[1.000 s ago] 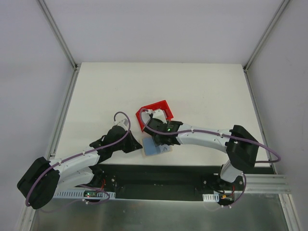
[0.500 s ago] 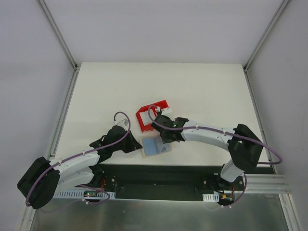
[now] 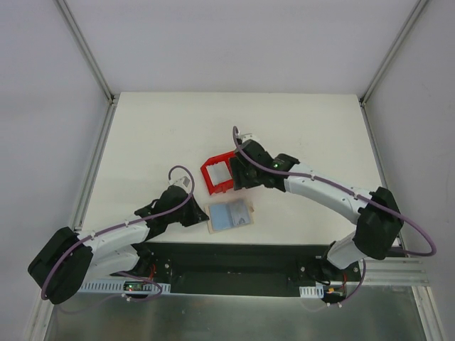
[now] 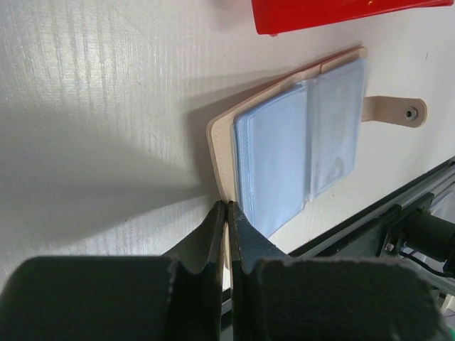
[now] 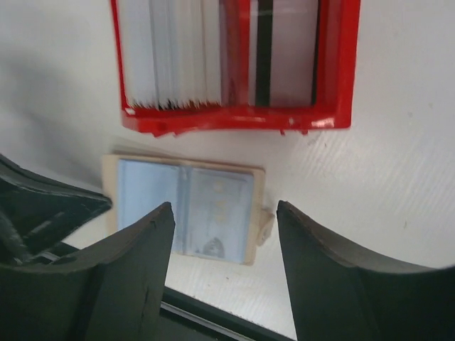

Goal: Put the credit cards into the card holder
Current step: Pick up the credit card from the storage box.

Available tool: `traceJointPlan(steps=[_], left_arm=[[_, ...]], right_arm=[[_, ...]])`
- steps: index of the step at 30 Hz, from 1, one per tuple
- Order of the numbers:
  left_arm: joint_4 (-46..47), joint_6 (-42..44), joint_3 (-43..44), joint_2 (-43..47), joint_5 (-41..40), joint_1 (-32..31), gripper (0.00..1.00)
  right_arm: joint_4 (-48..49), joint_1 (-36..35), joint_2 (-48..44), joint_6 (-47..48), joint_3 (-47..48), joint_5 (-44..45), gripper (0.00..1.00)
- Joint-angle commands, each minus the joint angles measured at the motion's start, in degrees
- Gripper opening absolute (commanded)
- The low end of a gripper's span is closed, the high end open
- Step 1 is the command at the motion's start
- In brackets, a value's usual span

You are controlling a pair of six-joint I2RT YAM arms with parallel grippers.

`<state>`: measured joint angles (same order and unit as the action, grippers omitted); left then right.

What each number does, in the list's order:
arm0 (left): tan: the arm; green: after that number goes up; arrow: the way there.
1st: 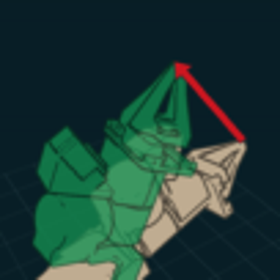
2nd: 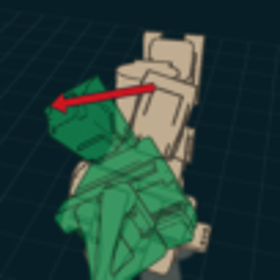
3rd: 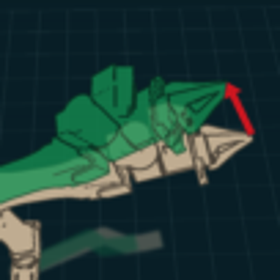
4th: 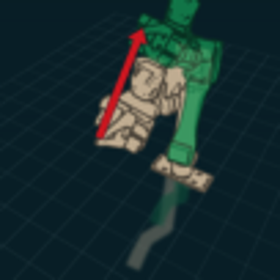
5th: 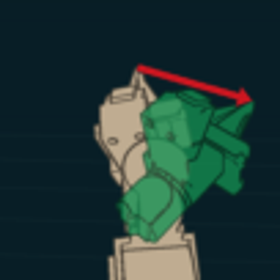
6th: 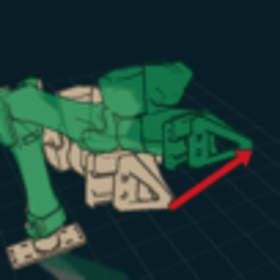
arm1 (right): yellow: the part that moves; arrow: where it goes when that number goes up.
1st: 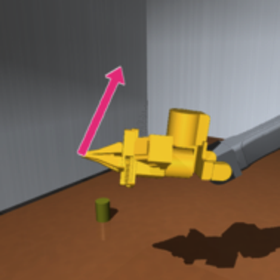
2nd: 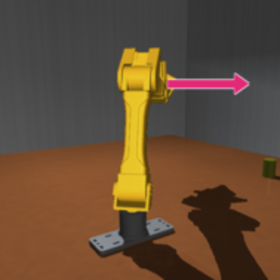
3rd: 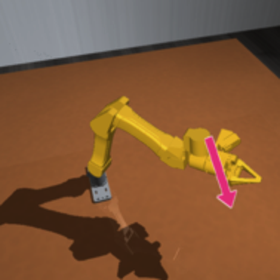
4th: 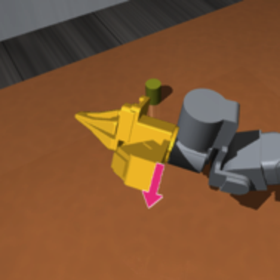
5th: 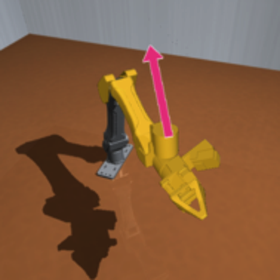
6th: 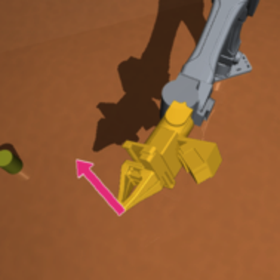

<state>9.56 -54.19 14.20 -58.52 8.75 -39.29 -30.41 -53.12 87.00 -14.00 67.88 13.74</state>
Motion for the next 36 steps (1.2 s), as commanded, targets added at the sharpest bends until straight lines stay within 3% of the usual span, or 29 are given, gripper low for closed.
traceJointPlan(steps=[1, 8, 18, 36], left_arm=[[-0.3, 0.6, 0.2, -0.6, -1.7, 0.1, 0.00], [-0.3, -0.2, 0.0, -0.8, -3.1, 0.1, 0.00], [-0.4, -0.6, -0.8, 0.3, -4.0, 0.1, 0.00], [-0.3, -0.4, -0.9, 0.8, -3.8, 0.1, 0.00]], right_arm=[[4.4, 3.3, 2.9, 5.0, 7.8, -8.8, 0.65], [4.7, 7.9, 12.1, 6.0, 15.7, -16.2, 0.77], [4.6, 11.4, 22.1, 6.8, 22.4, -22.4, 0.80], [8.5, 11.9, 31.0, 5.7, 24.7, -27.0, 0.84]])
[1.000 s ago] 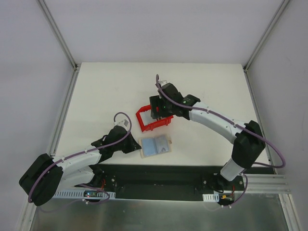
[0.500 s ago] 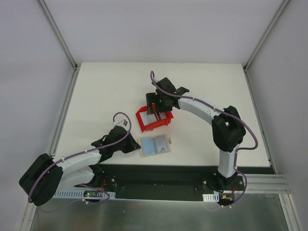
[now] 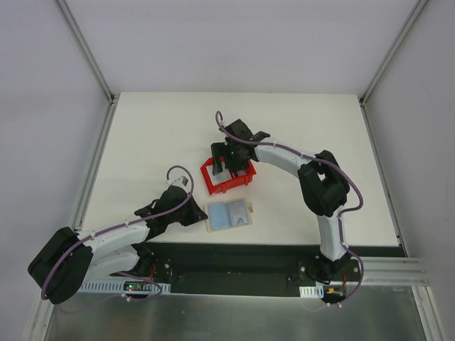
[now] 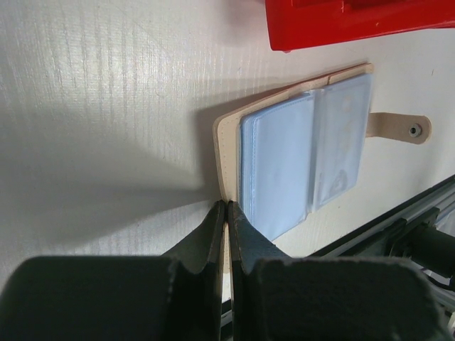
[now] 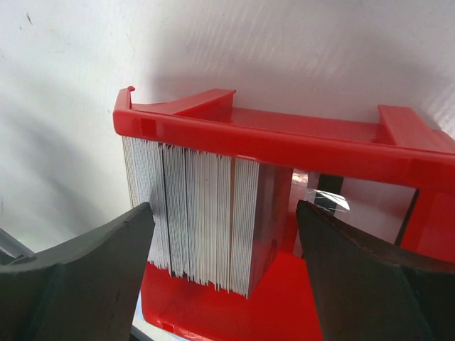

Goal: Put the credit cards into the card holder
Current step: Pick up the credit card from the storage box.

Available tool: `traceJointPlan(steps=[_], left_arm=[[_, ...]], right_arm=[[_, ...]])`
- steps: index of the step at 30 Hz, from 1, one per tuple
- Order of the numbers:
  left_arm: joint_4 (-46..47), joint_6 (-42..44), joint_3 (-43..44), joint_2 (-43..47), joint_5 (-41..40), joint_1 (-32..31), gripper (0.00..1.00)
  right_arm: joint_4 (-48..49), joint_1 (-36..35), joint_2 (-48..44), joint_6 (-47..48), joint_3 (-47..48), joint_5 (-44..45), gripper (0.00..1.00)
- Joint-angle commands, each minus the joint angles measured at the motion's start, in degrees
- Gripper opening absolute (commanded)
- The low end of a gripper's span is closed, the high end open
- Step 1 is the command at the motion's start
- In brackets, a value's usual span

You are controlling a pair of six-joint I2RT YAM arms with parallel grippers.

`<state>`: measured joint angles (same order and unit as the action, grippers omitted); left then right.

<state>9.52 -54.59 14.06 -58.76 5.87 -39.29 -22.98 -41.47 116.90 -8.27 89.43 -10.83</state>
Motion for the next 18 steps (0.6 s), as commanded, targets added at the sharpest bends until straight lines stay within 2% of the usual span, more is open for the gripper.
traceJointPlan(steps=[1, 6, 18], left_arm=[[-0.4, 0.1, -0.8, 1.0, -0.8, 0.1, 0.00], [-0.3, 0.3, -0.5, 0.7, -0.7, 0.1, 0.00], [-0.3, 0.8, 0.0, 0.1, -0.4, 0.1, 0.00]], right_arm=[[1.2, 0.3, 1.4, -0.2, 3.3, -3.1, 0.83], [2.9, 0.3, 0.6, -0.7, 2.4, -6.1, 0.82], [4.3, 1.7, -1.8, -1.3, 0.6, -9.5, 0.65]])
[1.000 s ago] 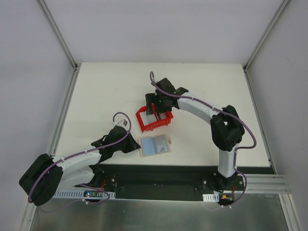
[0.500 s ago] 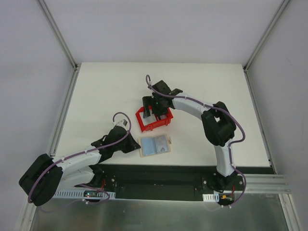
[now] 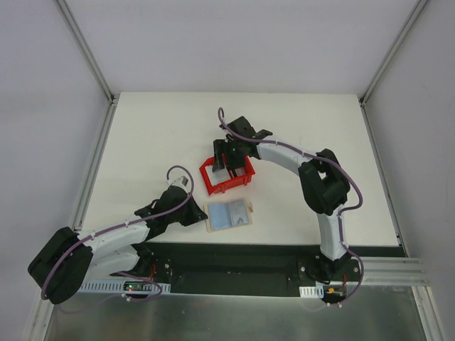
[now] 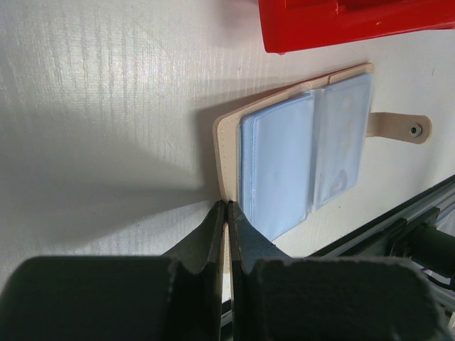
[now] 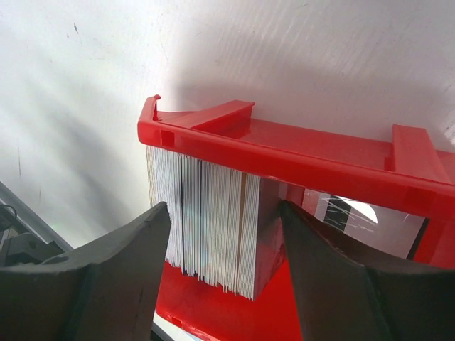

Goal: Put the credit cards into the card holder
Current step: Pick up the credit card from the storage box.

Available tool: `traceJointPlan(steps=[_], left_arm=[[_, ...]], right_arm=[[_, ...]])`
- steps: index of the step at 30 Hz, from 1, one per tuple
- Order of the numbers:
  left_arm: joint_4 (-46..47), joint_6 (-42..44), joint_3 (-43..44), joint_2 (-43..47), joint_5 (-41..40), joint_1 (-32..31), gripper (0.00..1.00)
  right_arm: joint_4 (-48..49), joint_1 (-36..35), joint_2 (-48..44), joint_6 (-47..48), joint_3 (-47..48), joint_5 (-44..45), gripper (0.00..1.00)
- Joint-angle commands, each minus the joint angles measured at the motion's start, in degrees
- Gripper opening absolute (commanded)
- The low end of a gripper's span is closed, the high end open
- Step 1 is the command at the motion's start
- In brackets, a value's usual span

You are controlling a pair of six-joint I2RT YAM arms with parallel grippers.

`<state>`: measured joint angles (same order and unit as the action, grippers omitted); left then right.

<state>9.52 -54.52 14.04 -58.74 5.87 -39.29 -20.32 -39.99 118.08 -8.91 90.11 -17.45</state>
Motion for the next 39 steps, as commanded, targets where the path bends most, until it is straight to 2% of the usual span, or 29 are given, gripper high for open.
traceJointPlan(steps=[1, 8, 20, 39], left_arm=[[-0.3, 0.7, 0.0, 0.1, -0.4, 0.1, 0.00], [-0.2, 0.9, 0.4, -0.4, -0.2, 0.1, 0.00], [0.1, 1.1, 0.7, -1.4, 0.2, 0.1, 0.00], [0.9, 1.3, 1.1, -3.0, 0.9, 0.1, 0.00]], right_arm=[[1.7, 0.2, -3.0, -0.7, -0.1, -2.9, 0.63], [1.8, 0.4, -3.9, -0.6, -0.6, -2.6, 0.56], [1.5, 1.3, -4.5, -0.7, -1.3, -2.4, 0.24], [1.9, 2.8, -7.2, -1.0, -2.3, -4.5, 0.15]])
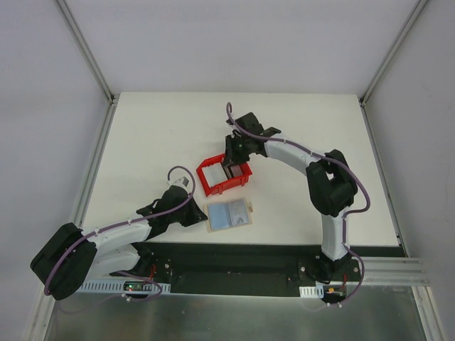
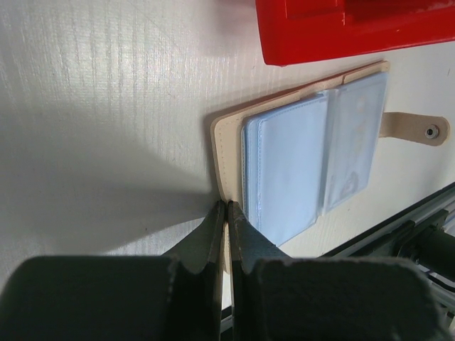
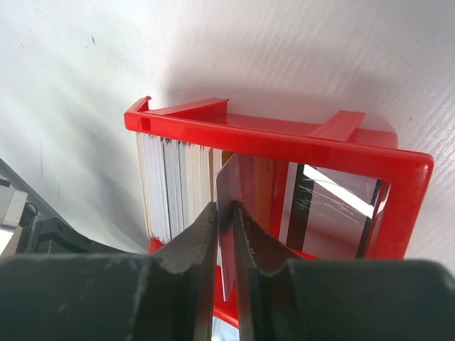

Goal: Put the credit cards into the card holder
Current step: Pick up the credit card from the storage box, then insert the credit card into the card slot.

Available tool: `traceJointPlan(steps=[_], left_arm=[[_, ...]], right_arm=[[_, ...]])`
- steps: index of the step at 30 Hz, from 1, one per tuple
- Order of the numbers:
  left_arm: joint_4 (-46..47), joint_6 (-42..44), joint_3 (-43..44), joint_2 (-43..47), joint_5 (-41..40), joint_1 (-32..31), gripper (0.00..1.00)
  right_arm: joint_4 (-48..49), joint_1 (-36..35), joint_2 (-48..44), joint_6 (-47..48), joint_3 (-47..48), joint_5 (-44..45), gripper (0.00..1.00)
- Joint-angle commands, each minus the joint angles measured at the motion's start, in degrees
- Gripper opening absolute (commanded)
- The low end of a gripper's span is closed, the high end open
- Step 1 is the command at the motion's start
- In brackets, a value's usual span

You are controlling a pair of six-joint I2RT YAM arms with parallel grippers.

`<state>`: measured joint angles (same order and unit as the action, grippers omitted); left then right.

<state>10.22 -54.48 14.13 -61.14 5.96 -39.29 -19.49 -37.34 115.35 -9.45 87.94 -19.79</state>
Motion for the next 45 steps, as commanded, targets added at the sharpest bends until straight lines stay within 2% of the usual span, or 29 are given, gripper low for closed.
traceJointPlan(steps=[1, 3, 11, 16, 21, 29, 36, 39, 45], left_arm=[[0.2, 1.4, 0.9, -0.5, 0.7, 0.1, 0.00], [0.2, 1.4, 0.9, -0.6, 0.8, 0.1, 0.00], [0.2, 1.4, 0.8, -0.3, 0.8, 0.1, 0.00], [0.2, 1.6, 0.7, -0.3, 0.9, 0.1, 0.00], [0.2, 1.9, 0.6, -0.3, 1.3, 0.1, 0.00], [-0.1, 2.7, 0.4, -0.6, 1.5, 0.1, 0.00], [-0.3, 3.0, 0.4, -0.2, 2.0, 0.1, 0.00], [-0.5, 3.1, 0.4, -0.1, 2.3, 0.2, 0.00], [-0.5, 3.2, 0.1, -0.5, 2.7, 0.1, 0.00]], right_arm=[[0.9, 0.3, -4.4, -0.6, -0.1, -2.4, 0.15], [0.9, 0.3, -4.4, -0.7, -0.1, -2.6, 0.09], [-1.5, 0.3, -6.9, 1.3, -0.3, 6.0, 0.00], [-0.8, 0.6, -10.9, 2.2, -1.2, 8.7, 0.00], [2.1, 1.6, -17.2, 0.7, -5.0, 6.8, 0.00], [11.6, 2.8, -29.8, -7.8, -20.7, -2.8, 0.00], [30.4, 3.3, -35.6, -25.1, -39.6, -14.9, 0.01], [37.3, 3.4, -37.1, -31.0, -46.6, -16.2, 0.00], [40.1, 3.4, -37.4, -30.4, -54.1, -15.2, 0.00]])
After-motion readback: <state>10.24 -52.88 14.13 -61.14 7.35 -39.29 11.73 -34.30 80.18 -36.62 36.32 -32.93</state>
